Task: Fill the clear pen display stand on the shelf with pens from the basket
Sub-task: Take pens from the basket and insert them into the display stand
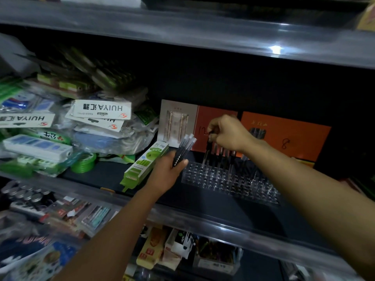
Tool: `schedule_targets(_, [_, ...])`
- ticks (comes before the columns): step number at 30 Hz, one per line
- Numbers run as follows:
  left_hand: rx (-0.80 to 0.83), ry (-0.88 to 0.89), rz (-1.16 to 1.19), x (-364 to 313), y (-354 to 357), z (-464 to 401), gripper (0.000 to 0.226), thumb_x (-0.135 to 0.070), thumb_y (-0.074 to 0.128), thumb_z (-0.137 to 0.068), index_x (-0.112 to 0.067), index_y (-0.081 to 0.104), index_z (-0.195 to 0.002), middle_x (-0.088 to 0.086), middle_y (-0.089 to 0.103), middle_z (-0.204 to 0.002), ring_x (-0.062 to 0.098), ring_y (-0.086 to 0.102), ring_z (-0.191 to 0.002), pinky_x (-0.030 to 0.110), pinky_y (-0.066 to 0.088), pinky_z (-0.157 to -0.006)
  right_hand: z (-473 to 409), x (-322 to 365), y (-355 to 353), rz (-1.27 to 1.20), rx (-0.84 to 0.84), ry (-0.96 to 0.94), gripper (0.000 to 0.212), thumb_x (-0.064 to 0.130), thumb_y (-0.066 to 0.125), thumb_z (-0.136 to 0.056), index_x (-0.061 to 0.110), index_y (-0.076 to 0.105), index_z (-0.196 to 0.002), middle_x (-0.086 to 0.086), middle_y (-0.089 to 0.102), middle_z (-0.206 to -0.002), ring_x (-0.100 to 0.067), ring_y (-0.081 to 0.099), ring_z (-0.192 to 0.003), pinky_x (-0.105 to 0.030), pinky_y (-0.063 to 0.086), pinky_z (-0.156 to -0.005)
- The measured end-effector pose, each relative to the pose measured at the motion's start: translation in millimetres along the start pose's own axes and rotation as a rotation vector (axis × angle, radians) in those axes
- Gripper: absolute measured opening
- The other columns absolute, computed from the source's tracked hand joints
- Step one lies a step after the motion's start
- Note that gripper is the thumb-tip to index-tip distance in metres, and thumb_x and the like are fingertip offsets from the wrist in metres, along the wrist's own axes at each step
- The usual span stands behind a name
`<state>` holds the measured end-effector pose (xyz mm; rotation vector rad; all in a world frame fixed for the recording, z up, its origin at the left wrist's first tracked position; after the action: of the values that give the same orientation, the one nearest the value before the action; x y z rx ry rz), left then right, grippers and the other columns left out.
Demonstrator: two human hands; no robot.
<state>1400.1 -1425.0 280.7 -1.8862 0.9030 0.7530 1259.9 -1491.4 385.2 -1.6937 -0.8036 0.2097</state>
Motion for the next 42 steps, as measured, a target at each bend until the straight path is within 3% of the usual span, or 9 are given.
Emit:
schedule_targets(4, [0.012, -0.009, 0.013, 0.6, 1.6, 1.1, 0.018, -0.022, 0.057, -0.092, -0.007, 0.06, -0.103, 0.002, 0.063, -0.076, 0.005, 0.054, -0.063, 0.027, 0.045, -0.064, -1.7, -1.5, 11.9, 0.017, 0.038, -0.014, 0.007, 0.001, 0.068, -0.084, 0.008, 0.07, -0.081, -0.007, 0.072, -0.082, -0.016, 0.068, -0.074, -0.031, 0.057, -0.066])
schedule_targets(11, [0.029, -0.021, 0.023, 3.1, 2.5, 2.9, 0.013, -0.022, 0.057, -0.093, -0.01, 0.059, -0.096, -0.007, 0.056, -0.065, 0.004, 0.053, -0.057, 0.022, 0.043, -0.059, -6.4, 1.1, 20.1, 0.052, 0.038, -0.048, 0.008, 0.003, 0.067, -0.083, 0.007, 0.073, -0.081, -0.006, 0.07, -0.079, -0.017, 0.066, -0.074, -0.03, 0.056, -0.068])
schedule_targets(15, [0.042, -0.013, 0.046, 3.1, 2.9, 3.9, 0.01, -0.022, 0.057, -0.093, -0.012, 0.057, -0.091, -0.007, 0.054, -0.062, 0.004, 0.052, -0.056, 0.023, 0.042, -0.058, -10.5, 2.3, 22.6, 0.073, 0.061, -0.036, 0.006, 0.005, 0.067, -0.085, 0.007, 0.071, -0.08, -0.004, 0.068, -0.08, -0.014, 0.061, -0.067, -0.023, 0.049, -0.058])
schedule_targets(18, [0.051, -0.018, 0.071, 4.2, 3.6, 4.2, 0.011, -0.022, 0.057, -0.093, -0.01, 0.058, -0.093, -0.007, 0.054, -0.062, 0.006, 0.052, -0.057, 0.027, 0.043, -0.06, -14.5, 0.8, 27.8, 0.108, 0.081, -0.042, 0.004, 0.006, 0.068, -0.084, 0.008, 0.071, -0.081, -0.006, 0.066, -0.084, -0.021, 0.065, -0.078, -0.032, 0.055, -0.068])
schedule_targets(22, [0.057, -0.014, 0.075, 5.0, 4.0, 3.6, 0.006, -0.022, 0.057, -0.093, -0.022, 0.055, -0.087, -0.011, 0.054, -0.061, -0.003, 0.053, -0.054, 0.018, 0.041, -0.057, -17.7, -1.1, 34.5, 0.162, 0.105, -0.044, 0.003, 0.01, 0.069, -0.083, 0.011, 0.07, -0.08, -0.012, 0.066, -0.092, -0.028, 0.065, -0.084, -0.037, 0.055, -0.074])
schedule_targets(30, [0.068, -0.022, 0.082, 4.3, 3.7, 4.3, 0.011, -0.022, 0.056, -0.093, -0.02, 0.055, -0.082, -0.005, 0.054, -0.058, -0.002, 0.051, -0.048, 0.016, 0.041, -0.052, -13.1, -5.0, 25.7, 0.119, 0.109, -0.017, 0.018, 0.012, 0.066, -0.087, 0.012, 0.072, -0.104, -0.008, 0.071, -0.101, -0.022, 0.07, -0.084, -0.041, 0.059, -0.076])
schedule_targets(34, [0.088, -0.036, 0.151, -3.8, 4.5, 6.6, 0.013, -0.02, 0.053, -0.095, -0.02, 0.053, -0.082, -0.002, 0.051, -0.057, -0.002, 0.047, -0.041, 0.011, 0.037, -0.043, -2.1, 5.1, 12.1, -0.086, 0.086, -0.02, 0.03, 0.013, 0.066, -0.09, 0.01, 0.064, -0.12, -0.005, 0.071, -0.097, -0.019, 0.071, -0.076, -0.027, 0.058, -0.065])
schedule_targets(39, [0.11, -0.012, 0.197, -18.3, 5.3, 11.3, 0.018, -0.022, 0.052, -0.096, -0.005, 0.053, -0.09, 0.001, 0.053, -0.059, 0.004, 0.048, -0.043, 0.018, 0.041, -0.042, 10.7, 24.8, 5.8, -0.267, 0.122, -0.068, 0.017, 0.018, 0.069, -0.088, 0.012, 0.07, -0.105, 0.003, 0.069, -0.082, -0.019, 0.068, -0.072, -0.024, 0.054, -0.062])
schedule_targets(42, [0.119, -0.009, 0.214, -24.1, 6.3, 14.1, 0.014, -0.021, 0.051, -0.096, -0.008, 0.054, -0.09, 0.002, 0.054, -0.059, 0.007, 0.049, -0.044, 0.02, 0.042, -0.043, 15.7, 29.9, 3.3, -0.321, 0.116, -0.055, 0.006, 0.015, 0.07, -0.087, 0.009, 0.07, -0.09, 0.006, 0.065, -0.072, -0.004, 0.06, -0.061, -0.02, 0.05, -0.055])
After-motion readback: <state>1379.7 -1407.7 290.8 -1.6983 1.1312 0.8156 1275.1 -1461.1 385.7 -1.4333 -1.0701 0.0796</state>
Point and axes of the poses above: each hand's wrist, its own z-axis away from the middle knuckle, its own y-axis out of the palm, x = y × z, the point moved 9 cm from there along -z, towards the middle knuckle
